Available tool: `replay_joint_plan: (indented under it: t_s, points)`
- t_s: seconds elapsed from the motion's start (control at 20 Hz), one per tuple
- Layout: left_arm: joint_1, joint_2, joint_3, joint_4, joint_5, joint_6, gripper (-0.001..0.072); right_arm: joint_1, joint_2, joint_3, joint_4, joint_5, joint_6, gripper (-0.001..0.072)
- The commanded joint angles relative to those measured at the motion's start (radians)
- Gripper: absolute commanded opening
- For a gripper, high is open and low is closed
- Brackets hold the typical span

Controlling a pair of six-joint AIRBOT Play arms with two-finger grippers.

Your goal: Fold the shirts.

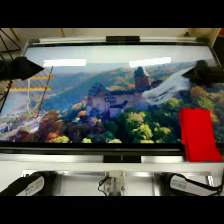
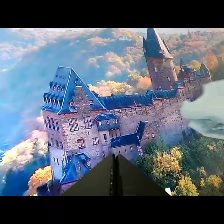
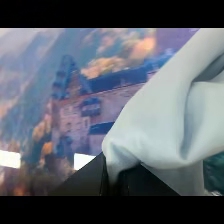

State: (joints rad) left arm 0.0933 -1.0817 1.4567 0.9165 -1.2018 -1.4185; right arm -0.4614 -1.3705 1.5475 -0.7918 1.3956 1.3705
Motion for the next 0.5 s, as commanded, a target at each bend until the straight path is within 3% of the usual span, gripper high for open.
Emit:
replay_joint_plan:
  t_s: [0.0, 0.2, 0.45]
  points:
    - [0.0, 0.001, 0.0, 0.0, 0.004, 0.0, 0.0028, -0.166, 0.04, 0.027, -0.056, 0.045, 0.024, 0.0056]
    - [-0.001, 0.001, 0.0, -0.026, 0.004, 0.0, 0.0028, -0.296, 0.04, 0.029, -0.055, 0.0, 0.025, 0.0056]
    - [-0.001, 0.001, 0.0, -0.026, 0.004, 0.002, 0.0028, -0.384, 0.04, 0.114, -0.072, 0.085, 0.049, 0.0056]
